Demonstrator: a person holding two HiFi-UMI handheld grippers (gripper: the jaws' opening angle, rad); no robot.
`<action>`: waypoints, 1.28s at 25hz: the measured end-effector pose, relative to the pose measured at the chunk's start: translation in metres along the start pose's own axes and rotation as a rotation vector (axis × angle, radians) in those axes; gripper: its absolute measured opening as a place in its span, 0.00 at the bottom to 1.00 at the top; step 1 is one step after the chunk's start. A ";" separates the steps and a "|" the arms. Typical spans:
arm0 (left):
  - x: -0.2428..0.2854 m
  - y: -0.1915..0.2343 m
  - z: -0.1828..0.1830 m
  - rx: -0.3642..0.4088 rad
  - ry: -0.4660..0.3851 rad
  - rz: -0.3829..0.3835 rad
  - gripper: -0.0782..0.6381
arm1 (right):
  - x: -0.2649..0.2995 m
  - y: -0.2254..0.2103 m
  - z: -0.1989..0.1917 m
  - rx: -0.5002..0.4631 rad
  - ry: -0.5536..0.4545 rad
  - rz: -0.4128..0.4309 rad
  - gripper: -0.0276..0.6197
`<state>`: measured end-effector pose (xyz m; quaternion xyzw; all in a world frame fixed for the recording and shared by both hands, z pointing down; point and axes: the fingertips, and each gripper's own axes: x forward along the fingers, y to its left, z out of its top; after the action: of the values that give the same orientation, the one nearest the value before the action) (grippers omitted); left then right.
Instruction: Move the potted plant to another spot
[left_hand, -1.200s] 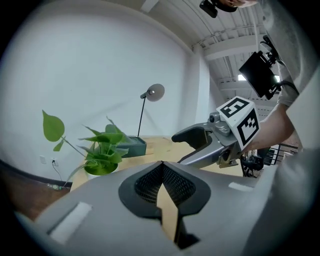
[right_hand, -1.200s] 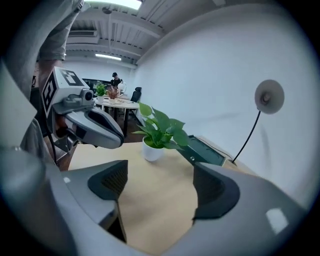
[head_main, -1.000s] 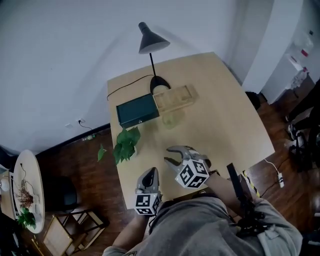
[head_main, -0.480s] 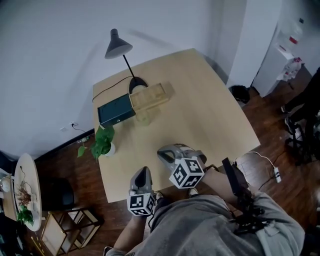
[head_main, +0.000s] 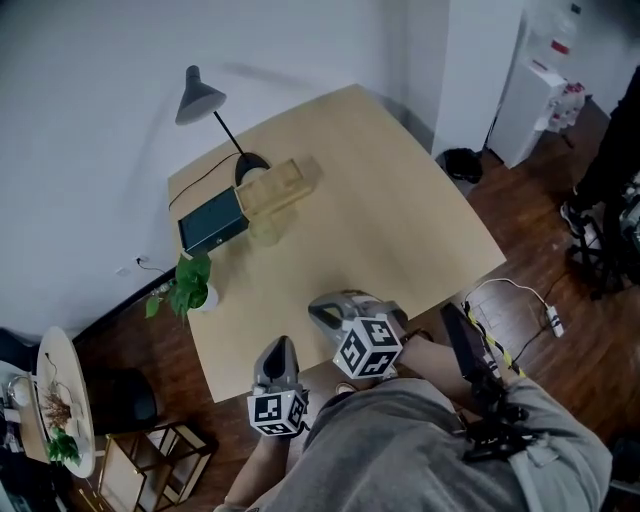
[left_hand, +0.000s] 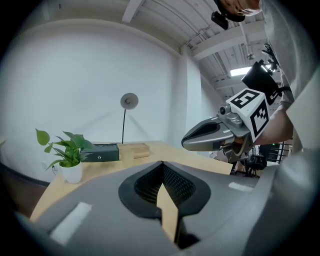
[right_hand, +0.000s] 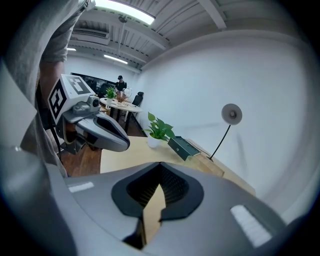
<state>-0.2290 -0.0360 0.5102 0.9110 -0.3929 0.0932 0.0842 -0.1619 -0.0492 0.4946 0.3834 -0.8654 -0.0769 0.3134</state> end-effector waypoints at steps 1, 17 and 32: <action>-0.002 0.000 0.002 0.004 -0.003 -0.011 0.10 | -0.001 0.003 0.002 0.005 0.002 -0.005 0.05; -0.025 0.003 0.008 -0.006 -0.039 -0.092 0.10 | -0.011 0.035 0.017 0.012 0.050 -0.082 0.05; -0.030 0.001 0.006 -0.018 -0.035 -0.107 0.10 | -0.014 0.040 0.015 0.028 0.061 -0.107 0.05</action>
<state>-0.2496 -0.0167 0.4977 0.9313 -0.3460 0.0693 0.0904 -0.1875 -0.0130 0.4909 0.4356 -0.8346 -0.0699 0.3298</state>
